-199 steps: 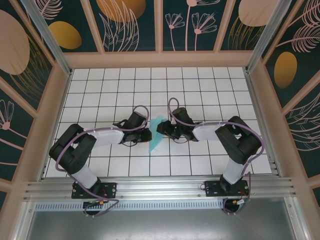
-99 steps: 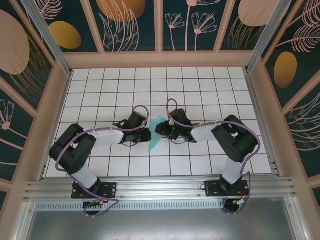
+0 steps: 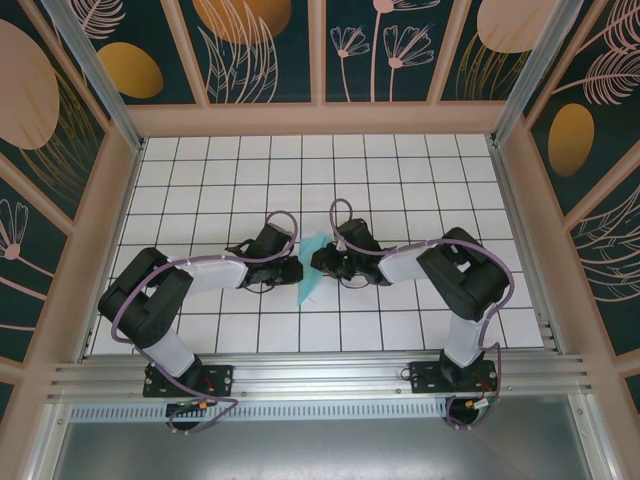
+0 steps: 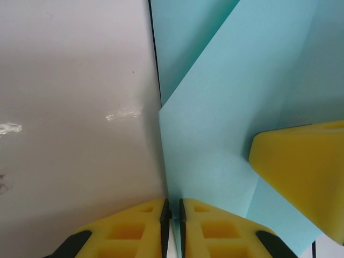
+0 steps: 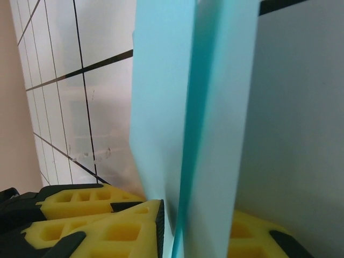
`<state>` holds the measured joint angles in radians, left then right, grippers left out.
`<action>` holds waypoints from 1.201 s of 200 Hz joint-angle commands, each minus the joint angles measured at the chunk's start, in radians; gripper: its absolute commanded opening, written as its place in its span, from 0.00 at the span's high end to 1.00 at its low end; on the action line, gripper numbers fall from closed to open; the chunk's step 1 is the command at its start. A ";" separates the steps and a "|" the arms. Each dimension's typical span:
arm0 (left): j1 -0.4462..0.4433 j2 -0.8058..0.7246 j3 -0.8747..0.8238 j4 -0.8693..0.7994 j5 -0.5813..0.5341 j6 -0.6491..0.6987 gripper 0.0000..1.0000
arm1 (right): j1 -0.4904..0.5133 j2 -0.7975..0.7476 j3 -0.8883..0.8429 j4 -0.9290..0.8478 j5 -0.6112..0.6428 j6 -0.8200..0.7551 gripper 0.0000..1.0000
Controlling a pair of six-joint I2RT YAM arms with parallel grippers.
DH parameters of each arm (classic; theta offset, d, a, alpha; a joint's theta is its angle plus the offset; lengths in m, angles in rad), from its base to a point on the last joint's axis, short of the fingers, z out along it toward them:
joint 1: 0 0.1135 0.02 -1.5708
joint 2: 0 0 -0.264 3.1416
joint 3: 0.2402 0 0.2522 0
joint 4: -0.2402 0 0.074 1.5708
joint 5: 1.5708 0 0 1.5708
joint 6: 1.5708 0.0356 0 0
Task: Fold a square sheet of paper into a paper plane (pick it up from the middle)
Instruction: Turn over the paper at the center of the table.
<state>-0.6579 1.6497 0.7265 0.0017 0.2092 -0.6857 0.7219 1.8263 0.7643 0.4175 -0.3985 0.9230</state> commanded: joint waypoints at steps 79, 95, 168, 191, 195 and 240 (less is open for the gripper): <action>-0.010 -0.141 -0.058 0.034 0.027 -0.067 0.77 | 0.008 -0.035 0.102 -0.141 0.024 -0.125 0.93; -0.011 -0.230 -0.088 0.043 -0.032 -0.084 0.74 | 0.008 -0.072 0.146 -0.275 0.080 -0.189 0.94; -0.011 -0.571 -0.201 -0.061 -0.479 -0.168 0.64 | 0.059 -0.136 0.485 -1.151 0.754 -0.431 0.93; -0.011 -0.649 -0.231 -0.096 -0.587 -0.216 0.59 | 0.100 -0.067 0.580 -1.350 0.922 -0.397 0.94; -0.010 -0.664 -0.236 -0.102 -0.602 -0.223 0.58 | 0.108 -0.053 0.593 -1.373 0.939 -0.388 0.94; -0.010 -0.863 -0.316 -0.135 -0.738 -0.289 0.52 | 0.208 0.131 0.705 -1.454 0.975 -0.349 0.91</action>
<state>-0.6640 0.8787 0.4503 -0.0868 -0.3969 -0.9176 0.8825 1.8576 1.4128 -0.8936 0.5045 0.5587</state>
